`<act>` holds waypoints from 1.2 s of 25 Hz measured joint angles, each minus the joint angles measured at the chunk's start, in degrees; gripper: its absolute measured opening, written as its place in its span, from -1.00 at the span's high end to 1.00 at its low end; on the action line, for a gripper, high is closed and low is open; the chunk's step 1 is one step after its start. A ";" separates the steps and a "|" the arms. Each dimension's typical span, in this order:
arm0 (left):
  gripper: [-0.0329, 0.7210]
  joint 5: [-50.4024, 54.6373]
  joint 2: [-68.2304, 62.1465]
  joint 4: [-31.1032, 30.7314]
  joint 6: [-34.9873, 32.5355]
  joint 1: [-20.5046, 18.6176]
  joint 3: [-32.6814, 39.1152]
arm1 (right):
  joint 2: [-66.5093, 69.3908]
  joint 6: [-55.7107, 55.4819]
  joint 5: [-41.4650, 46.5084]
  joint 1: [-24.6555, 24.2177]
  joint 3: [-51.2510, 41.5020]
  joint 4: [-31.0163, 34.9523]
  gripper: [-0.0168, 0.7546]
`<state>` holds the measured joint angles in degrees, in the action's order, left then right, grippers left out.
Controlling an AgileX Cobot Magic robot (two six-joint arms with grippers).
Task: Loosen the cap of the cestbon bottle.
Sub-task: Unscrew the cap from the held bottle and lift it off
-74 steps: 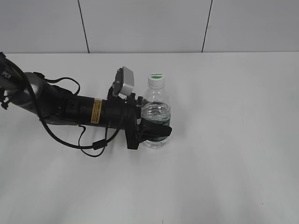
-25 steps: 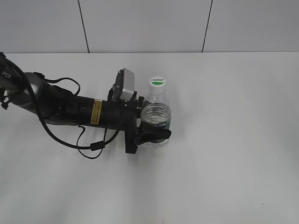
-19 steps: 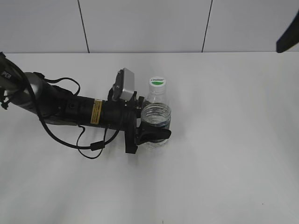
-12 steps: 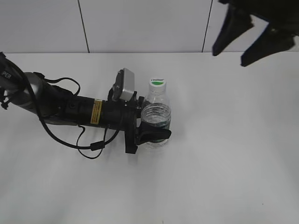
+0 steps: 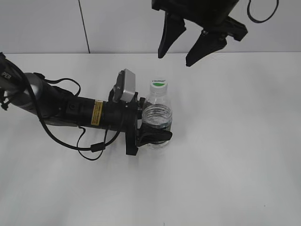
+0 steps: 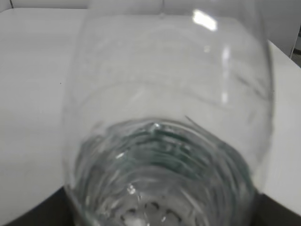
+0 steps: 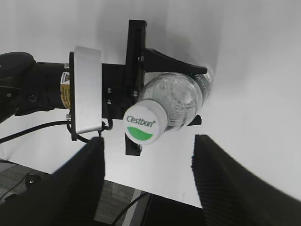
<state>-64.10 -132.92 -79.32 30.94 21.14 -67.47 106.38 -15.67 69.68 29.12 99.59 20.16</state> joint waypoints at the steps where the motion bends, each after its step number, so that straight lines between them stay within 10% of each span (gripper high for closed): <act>1: -0.16 0.00 0.00 0.00 0.00 0.00 0.00 | 0.40 -0.17 0.00 0.32 0.25 0.00 -0.21; 30: -0.16 0.06 0.00 -0.05 0.00 0.00 -0.02 | 6.46 -3.43 -2.37 7.32 1.05 -9.69 -0.21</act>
<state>-64.05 -132.92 -79.36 30.94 21.14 -67.48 112.83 -19.09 67.31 36.44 100.64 10.48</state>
